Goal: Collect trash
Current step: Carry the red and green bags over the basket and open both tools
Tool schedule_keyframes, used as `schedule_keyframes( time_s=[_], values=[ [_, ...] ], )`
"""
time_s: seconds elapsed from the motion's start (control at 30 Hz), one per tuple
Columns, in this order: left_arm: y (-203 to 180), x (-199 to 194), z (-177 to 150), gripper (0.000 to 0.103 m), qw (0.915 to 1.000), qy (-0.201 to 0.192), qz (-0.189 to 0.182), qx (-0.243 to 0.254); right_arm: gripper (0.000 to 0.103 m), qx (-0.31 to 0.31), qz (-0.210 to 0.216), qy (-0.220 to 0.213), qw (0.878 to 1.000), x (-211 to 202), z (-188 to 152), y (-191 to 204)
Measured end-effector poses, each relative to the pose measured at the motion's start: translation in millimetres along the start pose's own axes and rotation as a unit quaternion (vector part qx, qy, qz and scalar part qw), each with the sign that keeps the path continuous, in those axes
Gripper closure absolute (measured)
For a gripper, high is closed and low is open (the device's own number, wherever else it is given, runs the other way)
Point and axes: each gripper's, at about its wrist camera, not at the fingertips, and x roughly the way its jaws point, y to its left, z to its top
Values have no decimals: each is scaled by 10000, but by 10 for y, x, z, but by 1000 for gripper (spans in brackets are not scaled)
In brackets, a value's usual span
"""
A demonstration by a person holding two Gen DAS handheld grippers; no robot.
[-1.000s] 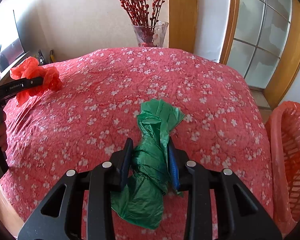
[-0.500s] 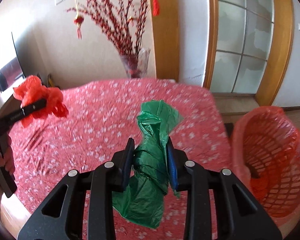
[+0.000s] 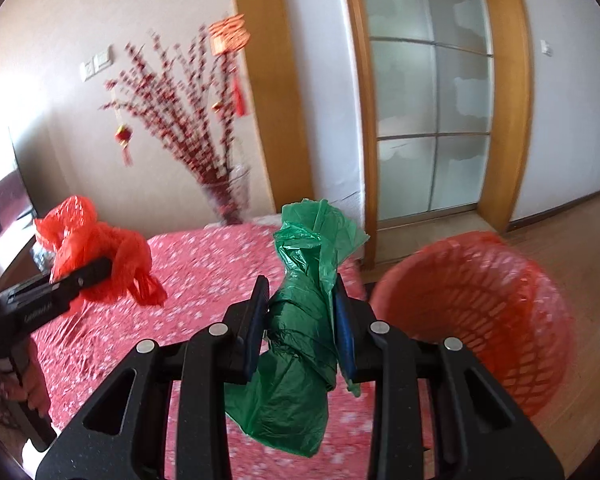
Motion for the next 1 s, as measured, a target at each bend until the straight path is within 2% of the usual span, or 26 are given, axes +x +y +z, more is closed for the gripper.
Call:
schedule_keyframes(
  time_s=[0.23, 0.5, 0.8, 1.0],
  values=[
    [-574, 88, 6, 68, 9983, 32, -462, 350, 71, 442, -388, -335, 9977, -220, 56, -480],
    [-1029, 271, -27, 68, 9945, 166, -842, 608, 71, 873, -803, -561, 9914, -400, 36, -982],
    [-1678, 580, -34, 68, 9869, 449, -1290, 862, 71, 1150, -981, -629, 9865, -461, 28, -1291],
    [-1946, 835, -119, 68, 9825, 679, -1398, 1024, 71, 1288, -964, -563, 9854, -412, 39, -1464]
  ],
)
